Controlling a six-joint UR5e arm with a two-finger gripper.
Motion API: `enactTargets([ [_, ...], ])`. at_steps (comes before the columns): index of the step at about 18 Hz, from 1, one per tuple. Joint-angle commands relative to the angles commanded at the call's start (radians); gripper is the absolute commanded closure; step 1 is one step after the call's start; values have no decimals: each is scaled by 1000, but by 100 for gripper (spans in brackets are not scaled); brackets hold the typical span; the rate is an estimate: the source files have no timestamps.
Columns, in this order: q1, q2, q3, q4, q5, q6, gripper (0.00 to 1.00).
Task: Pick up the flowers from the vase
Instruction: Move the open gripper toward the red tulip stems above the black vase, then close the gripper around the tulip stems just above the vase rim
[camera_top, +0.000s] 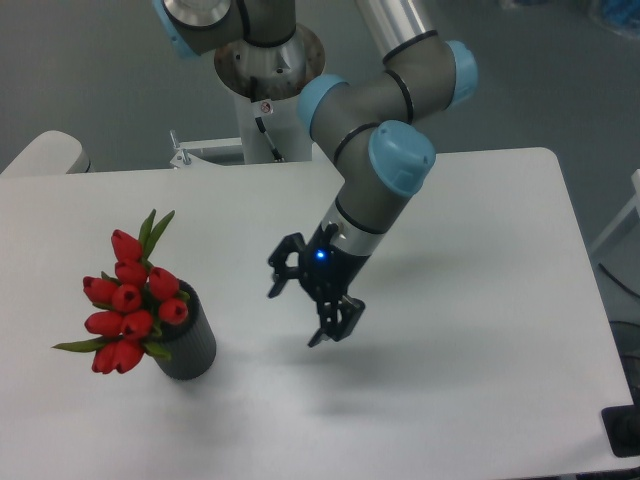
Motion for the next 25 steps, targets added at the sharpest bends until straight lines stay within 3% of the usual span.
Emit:
enactTargets([
  [4,-37,28,-31,2,-8,-18,0],
  [18,-146,20,-54,15,-176,-100,0],
  [22,-161,-4,-58,57,-203,-92,0],
  [23,-161,-5,-61,60,-203,-92,4],
  [25,-160,-3,-60,60,-203,-94,39],
])
